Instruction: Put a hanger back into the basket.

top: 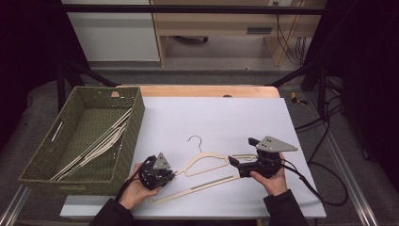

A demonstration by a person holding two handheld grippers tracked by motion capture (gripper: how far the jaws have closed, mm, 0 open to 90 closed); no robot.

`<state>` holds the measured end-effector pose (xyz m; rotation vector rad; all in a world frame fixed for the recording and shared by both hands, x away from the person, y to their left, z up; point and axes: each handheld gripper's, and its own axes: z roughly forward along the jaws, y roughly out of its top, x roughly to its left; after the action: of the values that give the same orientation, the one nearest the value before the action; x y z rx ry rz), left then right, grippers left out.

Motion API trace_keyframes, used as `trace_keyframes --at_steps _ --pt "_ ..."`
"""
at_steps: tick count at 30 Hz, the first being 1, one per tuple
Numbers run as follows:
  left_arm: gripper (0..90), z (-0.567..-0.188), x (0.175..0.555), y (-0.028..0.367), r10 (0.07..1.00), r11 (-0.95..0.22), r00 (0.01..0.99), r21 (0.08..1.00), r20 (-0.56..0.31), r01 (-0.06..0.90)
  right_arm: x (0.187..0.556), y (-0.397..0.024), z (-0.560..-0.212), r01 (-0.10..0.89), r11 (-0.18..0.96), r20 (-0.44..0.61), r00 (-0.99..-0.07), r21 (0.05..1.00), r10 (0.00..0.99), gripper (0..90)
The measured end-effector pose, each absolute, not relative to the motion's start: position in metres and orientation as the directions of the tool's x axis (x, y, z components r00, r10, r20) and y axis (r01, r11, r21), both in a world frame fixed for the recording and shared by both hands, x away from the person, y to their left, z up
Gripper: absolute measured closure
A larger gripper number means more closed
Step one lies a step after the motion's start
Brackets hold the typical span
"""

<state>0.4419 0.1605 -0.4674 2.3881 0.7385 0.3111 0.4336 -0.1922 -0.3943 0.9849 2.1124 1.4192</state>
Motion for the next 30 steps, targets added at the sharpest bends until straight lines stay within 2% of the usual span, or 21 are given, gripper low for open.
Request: trace_keyframes --at_steps 3,7,18,30 --pt "79.3 -0.462 0.439 0.160 0.565 -0.654 0.825 0.624 0.027 0.428 0.443 -0.176 -0.396 0.341 0.253 0.050 -0.677 0.905 0.735 4.4" --pt "79.4 -0.442 0.428 0.159 0.573 -0.631 0.817 0.668 0.057 0.395 0.452 -0.163 -0.399 0.361 0.258 0.066 -0.683 0.896 0.728 5.3" --pt "79.5 -0.419 0.413 0.157 0.591 -0.619 0.801 0.691 0.097 0.373 0.479 -0.129 -0.407 0.428 0.257 0.106 -0.661 0.866 0.743 8.4" --pt "79.6 -0.407 0.404 0.152 0.604 -0.612 0.785 0.712 0.140 0.344 0.503 -0.097 -0.416 0.486 0.272 0.125 -0.638 0.831 0.760 18.4"
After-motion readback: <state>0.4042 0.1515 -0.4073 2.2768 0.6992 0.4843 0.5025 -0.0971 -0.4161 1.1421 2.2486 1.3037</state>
